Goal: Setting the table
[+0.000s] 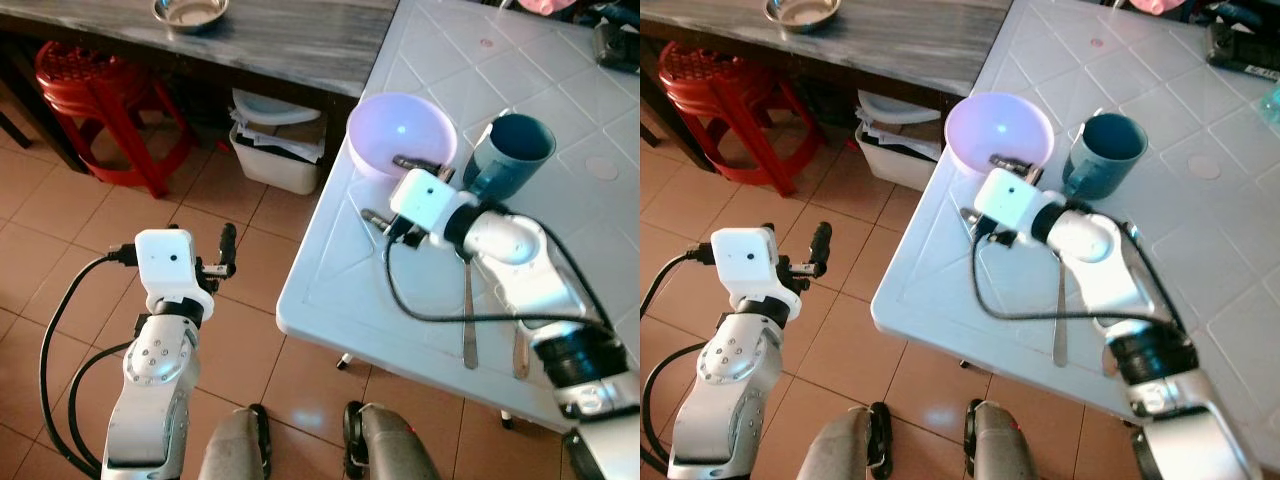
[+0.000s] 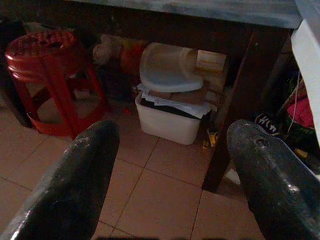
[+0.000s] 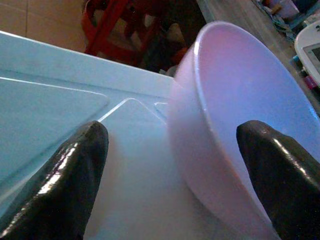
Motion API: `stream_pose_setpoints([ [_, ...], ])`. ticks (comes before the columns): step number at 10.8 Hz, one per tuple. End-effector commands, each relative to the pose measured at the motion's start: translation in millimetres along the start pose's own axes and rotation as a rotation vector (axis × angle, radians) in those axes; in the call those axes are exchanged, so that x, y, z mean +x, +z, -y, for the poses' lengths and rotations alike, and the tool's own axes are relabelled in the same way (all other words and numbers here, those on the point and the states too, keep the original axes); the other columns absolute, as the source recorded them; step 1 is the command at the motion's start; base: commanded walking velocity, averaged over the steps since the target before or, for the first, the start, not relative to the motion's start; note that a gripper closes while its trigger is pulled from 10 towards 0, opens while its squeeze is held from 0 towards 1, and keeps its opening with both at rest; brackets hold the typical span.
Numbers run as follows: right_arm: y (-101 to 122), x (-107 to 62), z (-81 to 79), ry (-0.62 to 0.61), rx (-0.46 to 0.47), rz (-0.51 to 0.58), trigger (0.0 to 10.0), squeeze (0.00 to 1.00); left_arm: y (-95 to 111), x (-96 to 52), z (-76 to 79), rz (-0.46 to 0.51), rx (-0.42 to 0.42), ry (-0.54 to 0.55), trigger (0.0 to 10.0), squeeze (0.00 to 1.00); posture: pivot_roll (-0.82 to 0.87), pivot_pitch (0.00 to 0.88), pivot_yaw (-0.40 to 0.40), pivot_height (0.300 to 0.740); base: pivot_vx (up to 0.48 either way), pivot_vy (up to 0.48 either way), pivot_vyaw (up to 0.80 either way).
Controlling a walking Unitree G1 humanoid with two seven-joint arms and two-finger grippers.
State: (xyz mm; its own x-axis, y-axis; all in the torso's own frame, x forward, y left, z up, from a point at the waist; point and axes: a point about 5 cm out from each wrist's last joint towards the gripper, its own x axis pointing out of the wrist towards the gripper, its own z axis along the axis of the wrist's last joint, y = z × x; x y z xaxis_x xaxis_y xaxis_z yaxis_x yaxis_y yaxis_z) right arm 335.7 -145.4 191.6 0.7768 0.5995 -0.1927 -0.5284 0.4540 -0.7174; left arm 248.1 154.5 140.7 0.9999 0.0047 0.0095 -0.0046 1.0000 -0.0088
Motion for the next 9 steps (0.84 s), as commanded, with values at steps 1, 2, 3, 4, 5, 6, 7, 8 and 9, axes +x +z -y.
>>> stream_pose_setpoints([
  [1, -4.4, 1.1, 1.9, 0.034, -0.020, -0.031, 10.0, 0.00, -6.7, -2.2, -1.3, -0.040, -0.006, 0.007, 10.0, 0.00, -0.02, 0.264, 0.005, 0.740, 0.000, 0.000, 0.00],
  [2, -8.1, 1.3, 4.6, 0.037, -0.033, -0.053, 10.0, 0.00, -7.5, -2.3, -1.2, -0.046, -0.008, 0.009, 10.0, 0.00, -0.01, 0.265, 0.004, 0.740, 0.000, 0.000, 0.00],
  [3, -10.7, 3.4, 11.9, 0.041, -0.053, -0.065, 0.0, 0.00, -8.3, -2.5, -2.0, -0.051, -0.007, 0.010, 10.0, 0.00, -0.01, 0.265, 0.004, 0.740, 0.000, 0.000, 0.00],
  [4, -11.9, 4.5, 15.7, 0.051, -0.094, -0.073, 0.0, 0.00, -9.0, -2.3, -2.3, -0.056, -0.006, 0.012, 10.0, 0.00, -0.01, 0.264, 0.005, 0.740, 0.000, 0.000, 0.00],
  [5, -15.4, 5.5, 18.5, 0.077, -0.112, -0.086, 0.0, 0.00, -9.9, -2.0, -2.2, -0.064, -0.007, 0.014, 10.0, 0.00, -0.01, 0.261, 0.004, 0.740, 0.000, 0.000, 0.00],
  [6, -19.4, 5.5, 22.1, 0.095, -0.135, -0.104, 0.0, 0.00, -10.9, -2.2, -2.0, -0.071, -0.008, 0.014, 10.0, 0.00, -0.01, 0.258, 0.003, 0.740, 0.000, 0.000, 0.00],
  [7, -22.3, 5.8, 25.7, 0.098, -0.148, -0.115, 0.0, 0.00, -11.6, -2.4, -1.6, -0.075, -0.008, 0.015, 10.0, 0.00, -0.01, 0.256, 0.001, 0.740, 0.000, 0.000, 0.00],
  [8, -23.6, 5.5, 26.4, 0.103, -0.162, -0.118, 0.0, 0.00, -11.9, -2.9, -1.7, -0.078, -0.008, 0.016, 10.0, 0.00, -0.01, 0.256, 0.000, 0.740, 0.000, 0.000, 0.00],
  [9, -24.6, 5.2, 26.1, 0.106, -0.169, -0.119, 0.0, 0.00, -12.5, -3.3, -1.8, -0.082, -0.008, 0.016, 10.0, 0.00, -0.01, 0.257, -0.001, 0.740, 0.000, 0.000, 0.00],
])
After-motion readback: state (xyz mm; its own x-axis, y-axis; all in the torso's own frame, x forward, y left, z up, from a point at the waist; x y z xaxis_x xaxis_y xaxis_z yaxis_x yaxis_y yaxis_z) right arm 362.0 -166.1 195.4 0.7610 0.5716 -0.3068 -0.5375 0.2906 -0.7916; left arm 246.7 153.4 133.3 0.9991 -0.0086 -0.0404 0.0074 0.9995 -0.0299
